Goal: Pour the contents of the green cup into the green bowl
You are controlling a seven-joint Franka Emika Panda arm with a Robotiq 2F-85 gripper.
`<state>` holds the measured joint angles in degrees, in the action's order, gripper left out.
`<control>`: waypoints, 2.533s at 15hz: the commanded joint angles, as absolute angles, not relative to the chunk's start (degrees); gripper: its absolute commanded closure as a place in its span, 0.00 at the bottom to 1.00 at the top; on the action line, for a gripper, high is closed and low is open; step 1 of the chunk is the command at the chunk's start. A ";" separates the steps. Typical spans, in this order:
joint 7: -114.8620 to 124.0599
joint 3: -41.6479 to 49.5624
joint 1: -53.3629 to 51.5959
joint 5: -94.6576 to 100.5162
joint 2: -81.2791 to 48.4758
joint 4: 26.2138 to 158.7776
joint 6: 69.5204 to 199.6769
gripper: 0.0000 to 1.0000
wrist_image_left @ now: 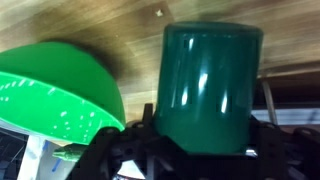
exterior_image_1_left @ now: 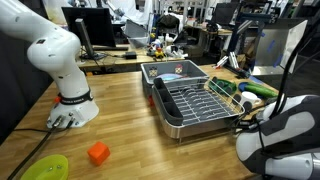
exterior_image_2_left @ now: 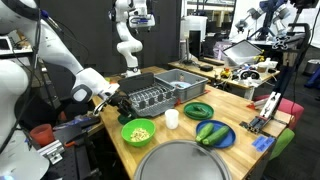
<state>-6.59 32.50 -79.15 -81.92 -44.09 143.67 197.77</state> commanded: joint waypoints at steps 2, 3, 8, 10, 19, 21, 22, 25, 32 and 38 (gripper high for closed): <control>-6.86 32.96 -79.69 -83.10 -44.43 143.40 198.01 0.48; -6.85 32.96 -79.68 -83.12 -44.44 143.41 198.01 0.48; -6.50 33.55 -80.51 -84.83 -44.65 143.91 197.82 0.48; -6.49 33.35 -80.27 -85.05 -44.44 143.81 197.81 0.48; -8.25 33.43 -79.83 -87.05 -48.19 143.33 197.92 0.48; -8.29 33.53 -79.79 -86.36 -48.84 143.00 197.60 0.48; -8.43 33.64 -79.83 -86.34 -49.11 142.83 197.57 0.48; -8.92 33.80 -79.92 -86.27 -49.28 142.59 197.59 0.48; -8.27 34.14 -79.85 -85.00 -47.25 142.27 197.33 0.00; -7.20 34.32 -80.19 -82.84 -43.20 143.09 196.91 0.00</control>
